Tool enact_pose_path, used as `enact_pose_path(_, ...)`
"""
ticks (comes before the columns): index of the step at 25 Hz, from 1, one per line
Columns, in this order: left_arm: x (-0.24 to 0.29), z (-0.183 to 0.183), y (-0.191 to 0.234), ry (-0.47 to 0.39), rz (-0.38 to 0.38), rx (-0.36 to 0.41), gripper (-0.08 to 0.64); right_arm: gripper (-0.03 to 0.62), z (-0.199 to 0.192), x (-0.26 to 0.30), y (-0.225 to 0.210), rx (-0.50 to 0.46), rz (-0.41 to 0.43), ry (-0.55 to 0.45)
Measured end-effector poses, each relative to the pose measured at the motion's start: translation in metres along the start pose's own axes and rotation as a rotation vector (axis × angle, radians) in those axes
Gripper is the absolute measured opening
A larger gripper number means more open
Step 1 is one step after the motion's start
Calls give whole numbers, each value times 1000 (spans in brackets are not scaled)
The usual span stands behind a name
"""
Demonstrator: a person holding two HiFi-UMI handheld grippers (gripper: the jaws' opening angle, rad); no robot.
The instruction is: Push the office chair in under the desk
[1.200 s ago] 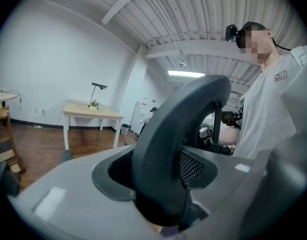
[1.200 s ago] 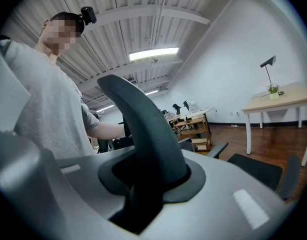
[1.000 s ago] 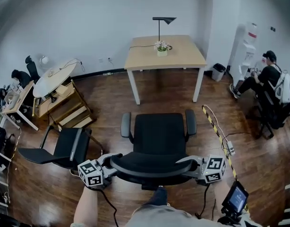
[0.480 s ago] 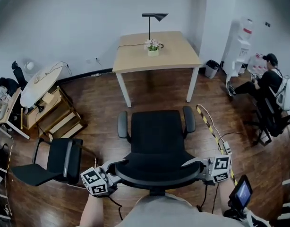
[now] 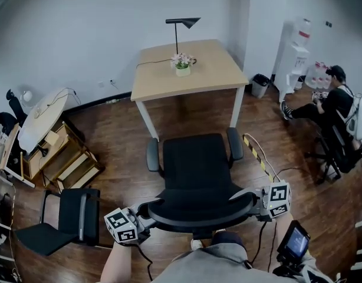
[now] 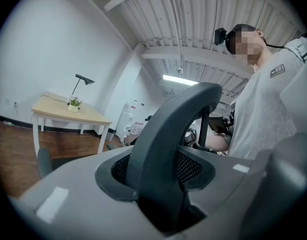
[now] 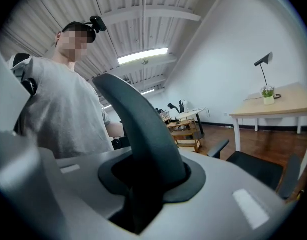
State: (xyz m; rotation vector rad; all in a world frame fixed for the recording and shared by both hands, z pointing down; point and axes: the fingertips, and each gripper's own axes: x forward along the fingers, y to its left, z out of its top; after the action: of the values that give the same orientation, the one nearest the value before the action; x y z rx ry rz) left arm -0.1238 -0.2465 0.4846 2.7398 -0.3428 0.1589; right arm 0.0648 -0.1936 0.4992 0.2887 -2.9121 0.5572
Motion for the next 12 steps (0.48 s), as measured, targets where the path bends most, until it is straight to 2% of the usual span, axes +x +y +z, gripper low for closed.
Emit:
enact_pose_path(5,29,15,28,-14,-21,-12,183,121,12,-13,-40,-2,21,-9)
enact_pose_path(12,62,33,71,-37,37,-14,192,121,26,-26,-92,-13,26,-10)
